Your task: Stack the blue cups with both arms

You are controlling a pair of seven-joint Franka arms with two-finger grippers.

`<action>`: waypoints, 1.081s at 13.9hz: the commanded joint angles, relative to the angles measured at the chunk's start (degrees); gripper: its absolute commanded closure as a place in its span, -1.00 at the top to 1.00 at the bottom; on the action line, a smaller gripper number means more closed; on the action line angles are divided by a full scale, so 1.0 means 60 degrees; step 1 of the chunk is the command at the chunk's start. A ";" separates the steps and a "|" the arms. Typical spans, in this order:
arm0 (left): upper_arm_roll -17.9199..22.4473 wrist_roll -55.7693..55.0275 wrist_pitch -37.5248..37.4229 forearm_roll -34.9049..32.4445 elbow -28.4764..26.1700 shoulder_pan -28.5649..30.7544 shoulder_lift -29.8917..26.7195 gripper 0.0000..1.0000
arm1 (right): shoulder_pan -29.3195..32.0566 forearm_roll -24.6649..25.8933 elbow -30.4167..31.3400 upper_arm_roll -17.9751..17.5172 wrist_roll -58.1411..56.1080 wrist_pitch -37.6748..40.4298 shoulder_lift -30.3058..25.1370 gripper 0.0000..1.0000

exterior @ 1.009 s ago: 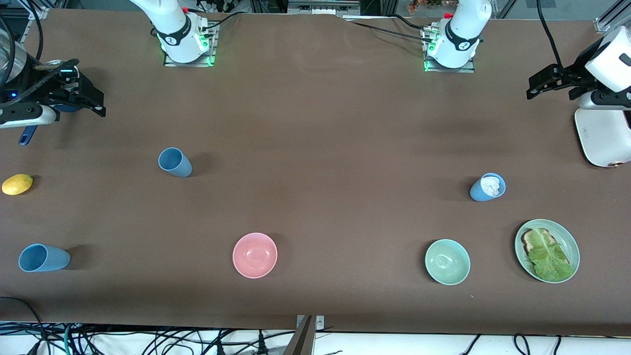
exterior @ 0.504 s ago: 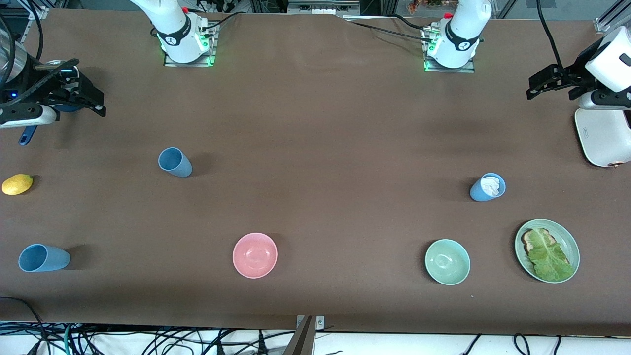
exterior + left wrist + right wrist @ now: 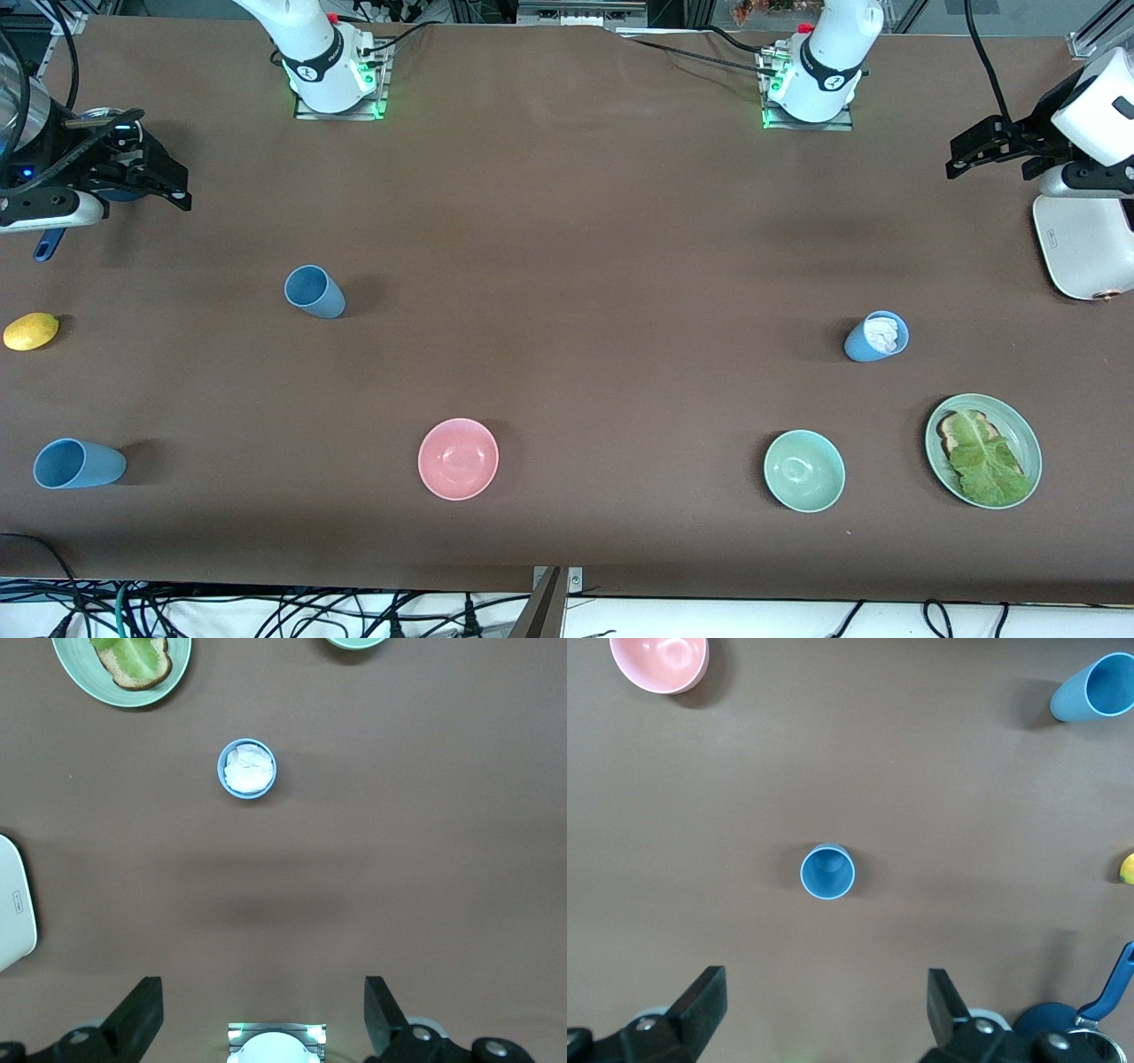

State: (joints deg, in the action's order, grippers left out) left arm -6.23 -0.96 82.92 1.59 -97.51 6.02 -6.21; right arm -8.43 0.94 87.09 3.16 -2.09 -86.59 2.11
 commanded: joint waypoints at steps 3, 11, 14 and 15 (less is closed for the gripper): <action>-0.0031 0.0204 0.0022 0.0146 0.0036 0.0095 0.0010 1.00 | 0.0042 0.0078 -0.0219 -0.0029 -0.0003 0.0179 0.0073 1.00; -0.0031 0.0204 0.0051 0.0160 0.0051 0.0080 0.0039 1.00 | 0.0042 0.0137 -0.0248 -0.0058 -0.0105 0.0208 0.0044 1.00; -0.0046 0.0058 -0.0050 0.0175 0.0707 0.0080 0.0594 1.00 | 0.0057 0.0064 -0.0234 -0.0014 -0.0558 0.0106 0.0073 1.00; -0.0046 0.0072 -0.0109 0.0175 0.0811 0.0094 0.0654 1.00 | 0.0057 0.0063 -0.0233 -0.0014 -0.0560 0.0106 0.0088 1.00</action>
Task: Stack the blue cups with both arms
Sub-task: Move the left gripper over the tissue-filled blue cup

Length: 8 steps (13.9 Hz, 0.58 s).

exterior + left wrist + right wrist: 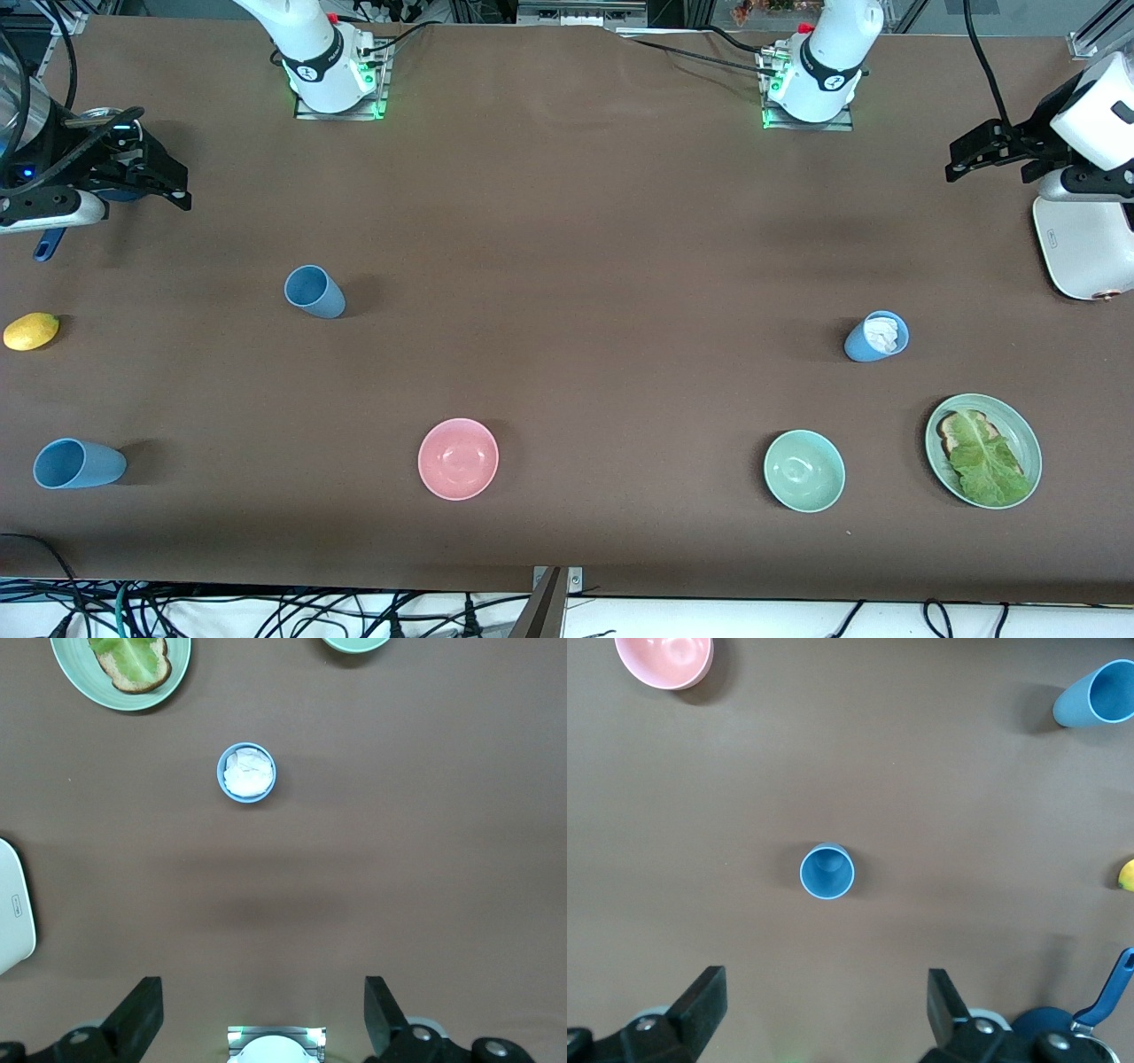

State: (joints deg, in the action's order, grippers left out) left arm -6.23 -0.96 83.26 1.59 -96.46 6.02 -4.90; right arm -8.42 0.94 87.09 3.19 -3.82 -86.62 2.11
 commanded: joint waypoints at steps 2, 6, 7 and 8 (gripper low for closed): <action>-0.0031 0.0088 -0.0166 0.0174 0.0681 0.0094 0.0436 1.00 | 0.0070 0.0092 -0.0219 -0.0005 -0.0272 0.0096 0.0102 1.00; -0.0031 0.0102 -0.0079 0.0144 0.0826 0.0094 0.0743 1.00 | 0.0085 0.0194 -0.0219 -0.0019 -0.0243 0.0125 0.0249 1.00; -0.0046 0.0160 -0.0064 0.0145 0.0885 0.0066 0.1077 1.00 | 0.0100 0.0195 -0.0219 -0.0005 -0.0257 0.0140 0.0249 1.00; -0.0118 0.0146 -0.0078 0.0043 0.0929 -0.0080 0.1805 1.00 | 0.0100 0.0195 -0.0219 -0.0005 -0.0272 0.0154 0.0249 1.00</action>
State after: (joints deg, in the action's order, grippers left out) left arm -6.28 -0.91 83.26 1.59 -93.87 5.98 -0.77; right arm -8.28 1.26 87.09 3.41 -4.45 -86.62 3.28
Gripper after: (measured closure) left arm 0.000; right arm 0.000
